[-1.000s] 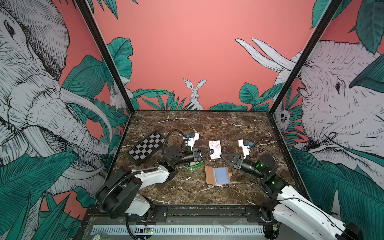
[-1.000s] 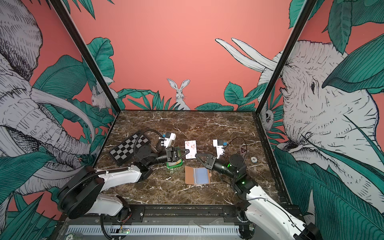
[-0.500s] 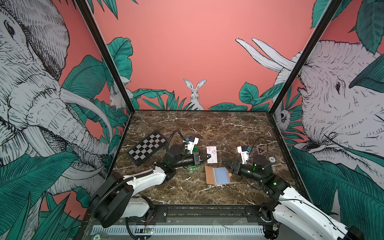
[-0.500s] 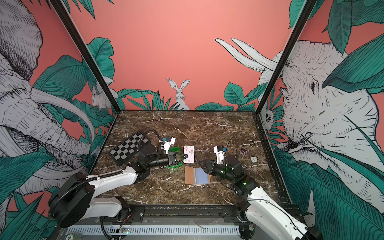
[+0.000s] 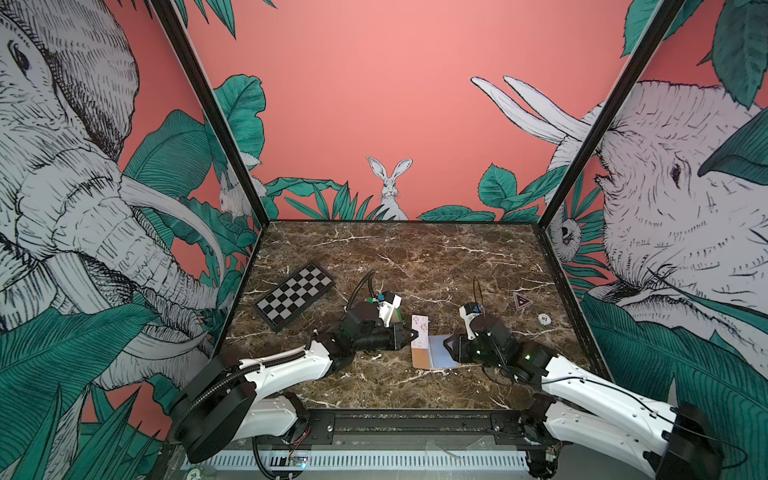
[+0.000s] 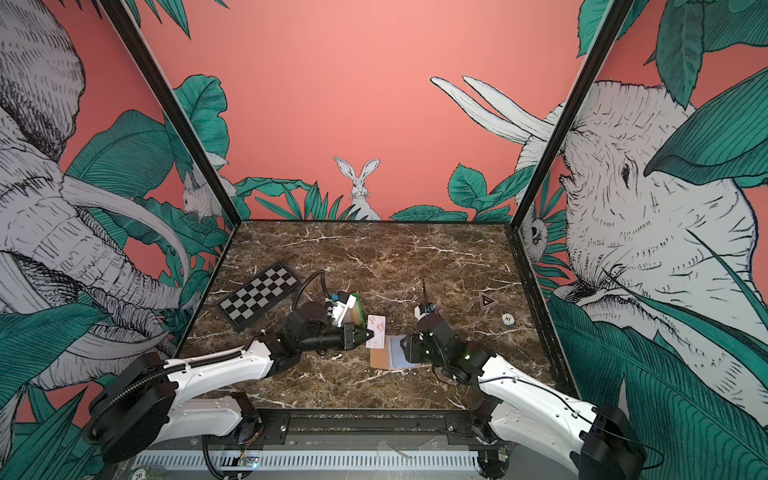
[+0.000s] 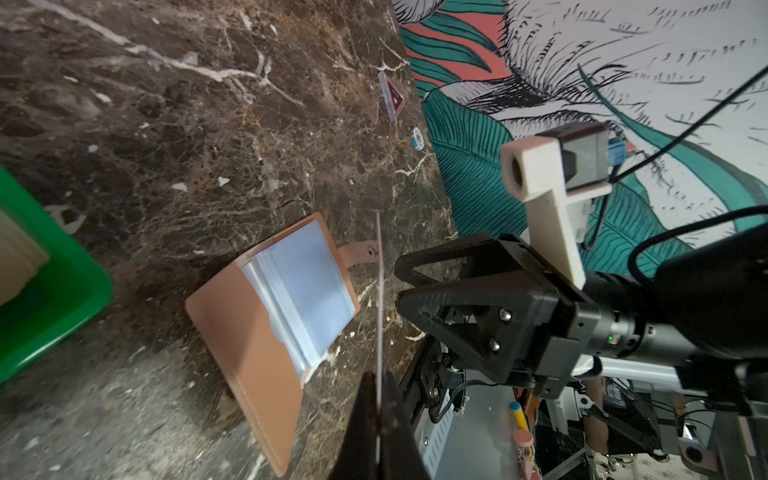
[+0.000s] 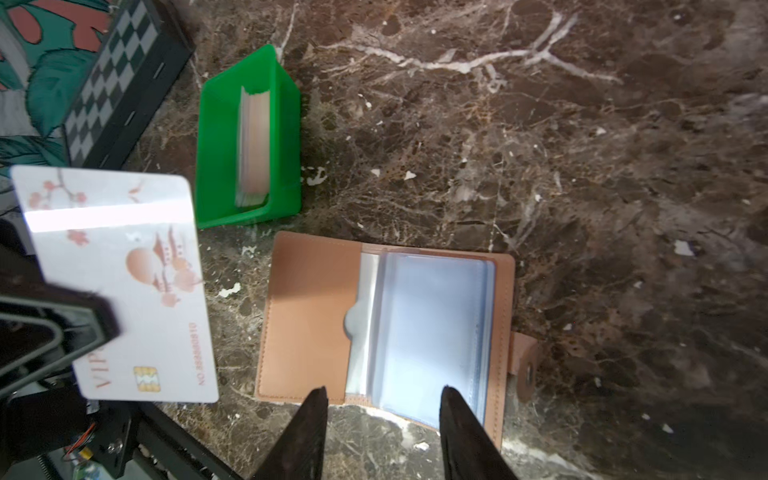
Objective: Put the credit cards into the card holder
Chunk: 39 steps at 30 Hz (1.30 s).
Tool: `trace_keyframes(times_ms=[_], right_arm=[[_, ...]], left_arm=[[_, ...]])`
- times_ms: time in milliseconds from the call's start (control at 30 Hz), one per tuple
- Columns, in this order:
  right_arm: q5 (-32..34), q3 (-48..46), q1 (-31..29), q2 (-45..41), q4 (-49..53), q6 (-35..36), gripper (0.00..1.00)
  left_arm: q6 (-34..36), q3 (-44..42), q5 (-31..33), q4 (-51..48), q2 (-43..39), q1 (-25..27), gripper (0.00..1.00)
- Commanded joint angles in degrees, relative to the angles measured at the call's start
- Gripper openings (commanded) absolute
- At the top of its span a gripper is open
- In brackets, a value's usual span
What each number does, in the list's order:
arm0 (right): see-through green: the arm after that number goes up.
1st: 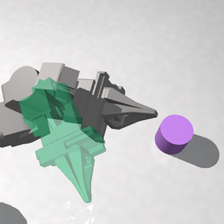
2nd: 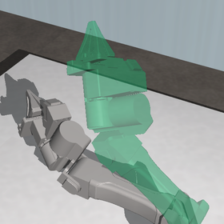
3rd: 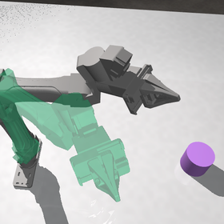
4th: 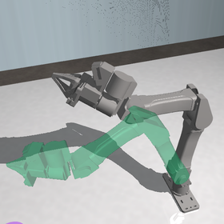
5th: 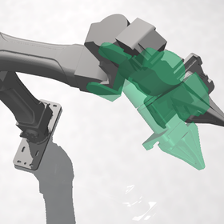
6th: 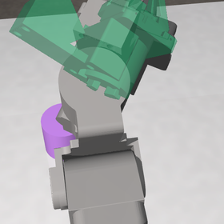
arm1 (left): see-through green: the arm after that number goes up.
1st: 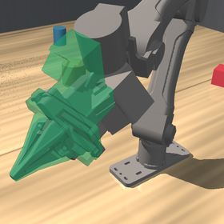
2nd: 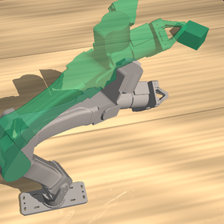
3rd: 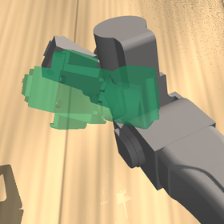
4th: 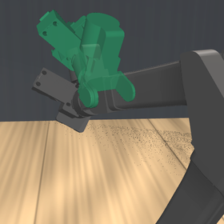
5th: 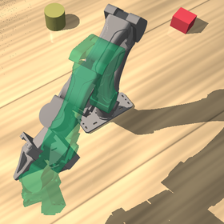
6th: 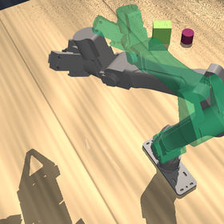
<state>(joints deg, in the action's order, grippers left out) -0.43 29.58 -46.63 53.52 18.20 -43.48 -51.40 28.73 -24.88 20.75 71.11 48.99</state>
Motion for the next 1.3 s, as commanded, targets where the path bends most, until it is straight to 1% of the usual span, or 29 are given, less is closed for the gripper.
trace_keyframes(times_ms=[0, 200, 367, 500, 633, 767, 1000, 1267], right_arm=[[4.14, 1.69, -0.40, 1.04, 1.87, 2.41, 0.39], [3.95, 2.93, -0.47, 4.58, 2.04, 3.40, 0.34], [1.00, 4.82, -0.05, 10.04, 0.93, 3.08, 0.33], [-0.04, 5.66, 0.05, 13.00, 0.23, 2.54, 0.33], [2.33, 5.95, 0.12, 13.54, 2.46, 1.69, 0.32], [2.36, 5.31, 0.16, 13.46, 3.51, 1.95, 0.32], [4.08, 3.73, 0.62, 14.06, 6.07, 1.73, 0.30], [8.66, 4.39, 1.49, 14.16, 12.13, 1.60, 0.28]], left_arm=[[1.60, 0.27, 3.38, -2.56, -1.36, 1.00, 0.00], [2.53, 1.95, 4.71, -4.95, -1.31, 1.90, 0.00], [2.75, 1.86, 4.41, -3.33, -0.75, 1.90, 0.00], [1.05, 1.02, 3.73, -0.45, 0.81, 1.90, 0.00], [-1.48, 0.79, 2.88, 2.26, 2.35, 1.91, 0.00], [-3.43, -0.16, 2.36, 5.36, 2.78, 2.23, 0.00], [-3.42, -0.16, 4.62, 3.98, 2.67, 4.19, 0.00], [-3.12, 1.01, 6.42, 3.50, 4.49, 5.97, 0.00]])
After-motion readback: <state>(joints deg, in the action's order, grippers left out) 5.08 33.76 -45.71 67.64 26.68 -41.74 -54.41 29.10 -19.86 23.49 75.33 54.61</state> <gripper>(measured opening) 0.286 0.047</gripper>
